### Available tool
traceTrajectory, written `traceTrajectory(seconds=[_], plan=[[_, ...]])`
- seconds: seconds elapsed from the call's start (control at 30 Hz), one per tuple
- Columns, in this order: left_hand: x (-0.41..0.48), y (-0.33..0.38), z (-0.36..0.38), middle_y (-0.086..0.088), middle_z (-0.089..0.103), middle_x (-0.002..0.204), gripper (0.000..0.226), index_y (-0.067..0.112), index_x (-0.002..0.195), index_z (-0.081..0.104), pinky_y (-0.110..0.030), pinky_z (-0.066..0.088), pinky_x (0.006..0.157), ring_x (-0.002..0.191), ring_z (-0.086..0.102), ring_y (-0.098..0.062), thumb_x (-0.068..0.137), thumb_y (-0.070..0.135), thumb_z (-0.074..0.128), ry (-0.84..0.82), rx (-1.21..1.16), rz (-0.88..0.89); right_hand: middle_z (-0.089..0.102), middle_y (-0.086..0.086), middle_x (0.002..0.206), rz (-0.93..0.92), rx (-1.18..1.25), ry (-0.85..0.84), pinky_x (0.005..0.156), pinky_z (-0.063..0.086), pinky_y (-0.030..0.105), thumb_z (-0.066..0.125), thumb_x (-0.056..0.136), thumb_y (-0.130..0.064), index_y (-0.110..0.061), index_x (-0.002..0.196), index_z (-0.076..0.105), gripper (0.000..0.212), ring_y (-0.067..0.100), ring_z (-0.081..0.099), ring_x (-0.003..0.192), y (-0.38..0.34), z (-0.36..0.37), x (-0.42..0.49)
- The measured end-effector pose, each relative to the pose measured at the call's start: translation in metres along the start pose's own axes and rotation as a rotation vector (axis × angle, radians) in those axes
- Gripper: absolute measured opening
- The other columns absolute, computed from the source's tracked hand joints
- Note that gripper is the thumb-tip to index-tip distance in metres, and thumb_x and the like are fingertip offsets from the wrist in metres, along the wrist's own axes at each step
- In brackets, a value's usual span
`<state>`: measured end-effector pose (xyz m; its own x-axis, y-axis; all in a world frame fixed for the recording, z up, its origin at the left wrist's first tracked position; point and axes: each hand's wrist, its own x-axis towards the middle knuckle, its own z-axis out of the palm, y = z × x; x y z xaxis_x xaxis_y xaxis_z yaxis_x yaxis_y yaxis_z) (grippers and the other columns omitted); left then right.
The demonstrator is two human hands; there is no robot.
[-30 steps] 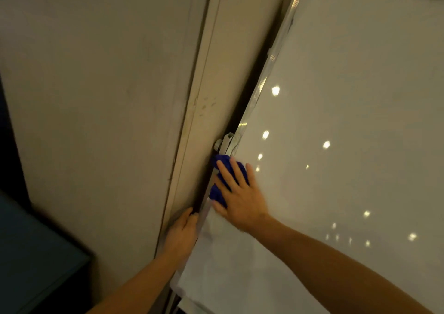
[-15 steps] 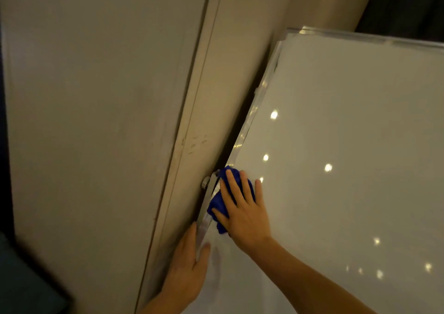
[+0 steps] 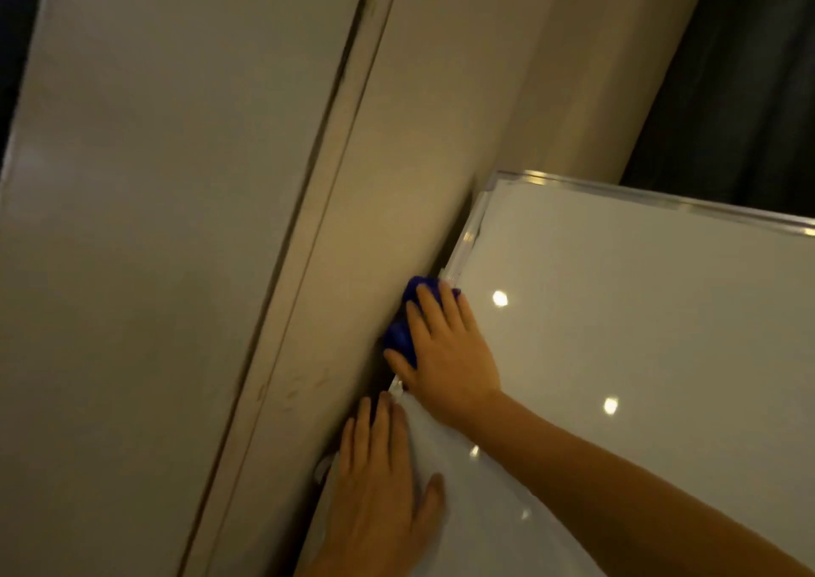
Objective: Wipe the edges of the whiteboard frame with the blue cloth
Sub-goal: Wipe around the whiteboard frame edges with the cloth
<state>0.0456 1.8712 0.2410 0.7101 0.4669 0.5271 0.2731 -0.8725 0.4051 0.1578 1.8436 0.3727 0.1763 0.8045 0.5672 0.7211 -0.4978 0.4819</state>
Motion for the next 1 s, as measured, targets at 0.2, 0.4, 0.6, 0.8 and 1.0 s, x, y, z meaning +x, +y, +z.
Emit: traceTrajectory(seconds=[0.2,0.4,0.6,0.8,1.0], plan=[[0.036,0.026,0.005,-0.016,0.065,0.126,0.090,0.000,0.117,0.068,-0.038,0.053,0.090,0.109,0.067,-0.033,0.057,0.066,0.061,0.021,0.042,-0.026,0.021,0.011,0.163,0.139,-0.129,0.059,0.122,0.007,0.048,0.025,0.098,-0.062,-0.011,0.153,0.026,0.074,0.033,0.011,0.150,0.069,-0.007,0.046],[0.078,0.040,0.012,-0.015,0.068,0.120,0.090,0.004,0.108,0.074,-0.039,0.044,0.094,0.105,0.069,-0.032,0.051,0.073,0.064,0.055,0.108,0.062,0.021,0.015,0.162,0.104,-0.153,-0.002,0.120,0.000,0.047,0.021,0.092,-0.071,-0.009,0.152,0.024,0.087,0.033,0.008,0.151,0.082,0.007,0.042],[0.108,0.055,0.013,-0.018,0.064,0.127,0.088,0.001,0.118,0.067,-0.041,0.041,0.100,0.110,0.065,-0.038,0.069,0.069,0.042,0.109,0.004,0.062,0.013,0.019,0.163,0.181,-0.112,0.068,0.120,-0.003,0.050,0.030,0.090,-0.070,-0.006,0.154,0.016,0.091,0.038,0.002,0.150,0.082,0.011,0.070],[0.133,0.071,-0.001,-0.014,0.068,0.122,0.090,0.005,0.110,0.072,-0.029,-0.002,0.115,0.109,0.065,-0.034,0.067,0.074,0.035,0.000,0.049,0.055,0.004,0.021,0.163,0.351,-0.182,0.113,0.122,0.000,0.051,0.038,0.092,-0.066,-0.002,0.154,0.006,0.095,0.039,-0.003,0.150,0.116,-0.012,0.103],[0.152,0.080,-0.004,-0.013,-0.014,0.159,0.112,0.019,0.143,-0.022,-0.038,0.003,0.120,0.150,-0.001,-0.035,0.057,0.091,-0.016,0.115,-0.015,0.068,0.004,0.023,0.163,0.223,-0.101,0.092,0.121,-0.004,0.050,0.042,0.091,-0.060,0.000,0.154,0.006,0.094,0.039,-0.003,0.150,0.102,0.000,0.094]])
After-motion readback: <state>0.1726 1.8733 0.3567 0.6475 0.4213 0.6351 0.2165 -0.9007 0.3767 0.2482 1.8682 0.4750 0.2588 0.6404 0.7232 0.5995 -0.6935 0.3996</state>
